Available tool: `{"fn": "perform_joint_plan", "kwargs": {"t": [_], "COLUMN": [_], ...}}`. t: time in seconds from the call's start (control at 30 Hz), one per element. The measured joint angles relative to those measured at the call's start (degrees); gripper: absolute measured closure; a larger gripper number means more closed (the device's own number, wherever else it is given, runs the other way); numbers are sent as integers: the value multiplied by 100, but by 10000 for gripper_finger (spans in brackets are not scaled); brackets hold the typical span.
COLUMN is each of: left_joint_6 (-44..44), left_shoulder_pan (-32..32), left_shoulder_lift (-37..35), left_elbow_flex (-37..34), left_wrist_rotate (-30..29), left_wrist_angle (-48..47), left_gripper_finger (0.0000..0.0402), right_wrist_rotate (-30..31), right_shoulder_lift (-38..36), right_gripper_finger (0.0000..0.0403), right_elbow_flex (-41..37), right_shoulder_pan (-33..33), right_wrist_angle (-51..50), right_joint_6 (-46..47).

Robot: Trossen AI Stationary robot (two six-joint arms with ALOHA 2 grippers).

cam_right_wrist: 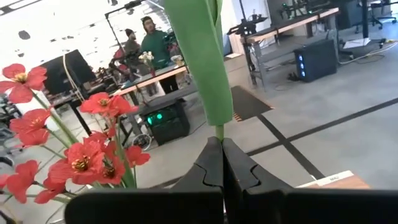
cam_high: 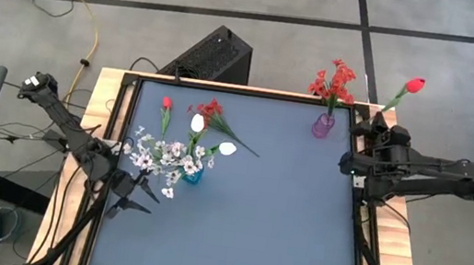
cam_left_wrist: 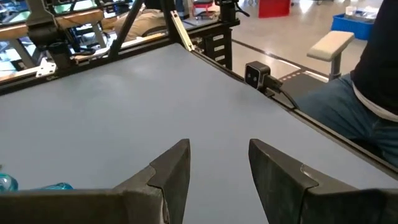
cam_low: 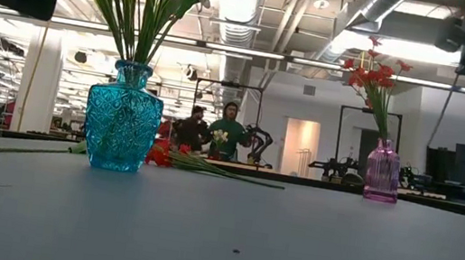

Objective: Sort flowers into vase by color
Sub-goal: Put the bottom red flower into the purple vase

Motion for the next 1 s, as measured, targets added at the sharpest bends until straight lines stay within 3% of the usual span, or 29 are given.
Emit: {"fn": "perform_joint_plan", "kwargs": {"t": [0.3, 0.53, 0.83, 1.0], "left_joint_6": [-28, -69, -122, -213], "left_shoulder_pan": [375, 418, 418, 418], "left_shoulder_lift": [0, 0, -1, -2], "left_elbow_flex": [0, 0, 0, 0], "left_wrist_rotate": [558, 589, 587, 585], "left_wrist_angle": [-57, -56, -128, -183], "left_gripper_finger": [248, 248, 248, 248], "right_wrist_rotate": [-457, -503, -476, -1328], "right_shoulder_lift": [7, -215, -705, -985], "right_gripper_finger": [388, 388, 388, 388], "right_elbow_flex": [0, 1, 6, 166], "right_shoulder_pan": [915, 1510, 3014, 3742], "right_wrist_angle": [218, 204, 418, 865], "right_joint_6": [-232, 147, 240, -440]}}
